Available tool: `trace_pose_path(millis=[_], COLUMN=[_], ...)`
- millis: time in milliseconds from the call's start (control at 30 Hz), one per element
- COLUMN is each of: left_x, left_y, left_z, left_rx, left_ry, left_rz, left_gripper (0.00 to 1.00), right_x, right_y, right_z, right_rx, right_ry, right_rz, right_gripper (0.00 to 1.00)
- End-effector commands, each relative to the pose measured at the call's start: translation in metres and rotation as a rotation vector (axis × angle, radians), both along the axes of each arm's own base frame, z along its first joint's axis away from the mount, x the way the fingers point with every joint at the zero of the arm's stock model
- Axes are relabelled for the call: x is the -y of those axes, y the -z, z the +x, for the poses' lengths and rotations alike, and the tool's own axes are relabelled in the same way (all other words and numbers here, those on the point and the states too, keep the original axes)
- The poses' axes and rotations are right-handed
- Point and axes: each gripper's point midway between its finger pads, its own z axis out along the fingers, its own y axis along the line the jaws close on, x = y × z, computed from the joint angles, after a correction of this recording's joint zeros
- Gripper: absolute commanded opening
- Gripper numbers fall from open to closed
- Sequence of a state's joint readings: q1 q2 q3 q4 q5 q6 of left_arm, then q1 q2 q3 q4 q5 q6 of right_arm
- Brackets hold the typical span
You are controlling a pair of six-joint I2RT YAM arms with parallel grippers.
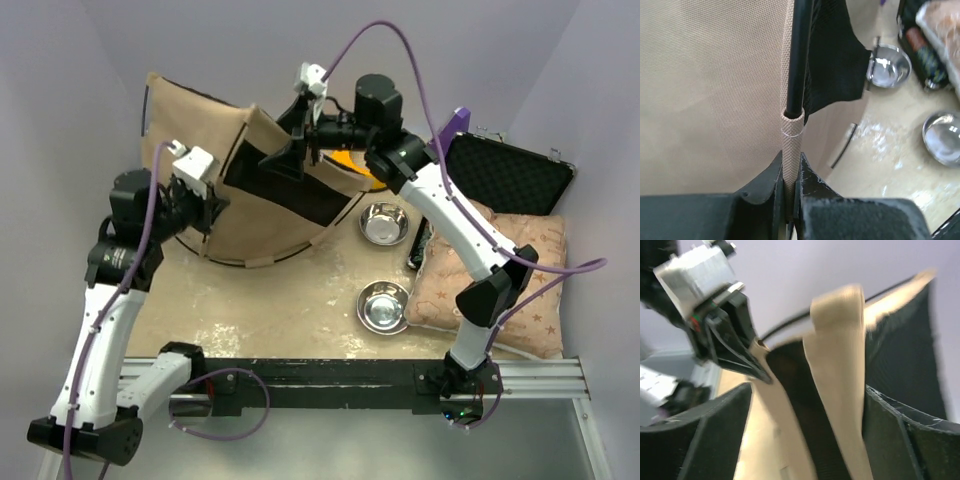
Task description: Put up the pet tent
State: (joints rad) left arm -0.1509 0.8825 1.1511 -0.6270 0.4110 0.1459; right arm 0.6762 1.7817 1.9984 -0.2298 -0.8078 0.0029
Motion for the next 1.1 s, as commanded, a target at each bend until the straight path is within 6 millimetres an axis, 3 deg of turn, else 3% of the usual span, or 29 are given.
trace_pose_path(millis=[0,67,167,233,300,433,467,533,700,833,967,1067], left_x=[-0.003,-0.003,-0.026,-0.042,-0.054,-0.046,-0.042,-0.035,-0.018,-0.007,-0.005,-0.005], left_y=[-0.094,-0.136,-0.189,-0.216,-0.239,-0.272,-0.277,-0.286,-0.302,-0.314,-0.321,-0.317], left_z=[0.017,0.019,0.026,0.028,0.03,0.026,0.025,0.02,0.006,-0.005,-0.011,-0.011], left_rx=[0.04,0.04,0.108,0.145,0.171,0.173,0.16,0.139,0.098,0.099,0.129,0.128], left_ry=[-0.178,-0.227,-0.398,-0.503,-0.573,-0.504,-0.477,-0.416,-0.279,-0.185,-0.153,-0.157], left_rz=[-0.275,-0.4,-0.575,-0.668,-0.746,-0.865,-0.902,-0.957,-1.012,-1.012,-1.0,-0.996], left_gripper=[0.0,0.0,0.0,0.0,0.0,0.0,0.0,0.0,0.0,0.0,0.0,0.0], right_x=[0.06,0.087,0.123,0.145,0.162,0.186,0.182,0.181,0.17,0.143,0.109,0.096], right_y=[-0.1,-0.128,-0.137,-0.12,-0.08,-0.044,-0.027,-0.013,-0.009,0.018,0.042,0.05], right_z=[0.02,0.023,0.02,0.009,-0.005,-0.055,-0.059,-0.072,-0.065,-0.056,-0.083,-0.101], right_rx=[0.197,0.259,0.285,0.253,0.266,0.416,0.431,0.484,0.645,0.676,0.603,0.493], right_ry=[0.195,0.3,0.474,0.551,0.59,0.536,0.495,0.447,0.463,0.406,0.279,0.226], right_rz=[0.176,0.238,0.266,0.25,0.183,0.093,0.061,0.061,0.162,0.143,0.178,0.236], right_gripper=[0.88,0.89,0.89,0.88,0.86,0.84,0.84,0.82,0.84,0.84,0.84,0.86])
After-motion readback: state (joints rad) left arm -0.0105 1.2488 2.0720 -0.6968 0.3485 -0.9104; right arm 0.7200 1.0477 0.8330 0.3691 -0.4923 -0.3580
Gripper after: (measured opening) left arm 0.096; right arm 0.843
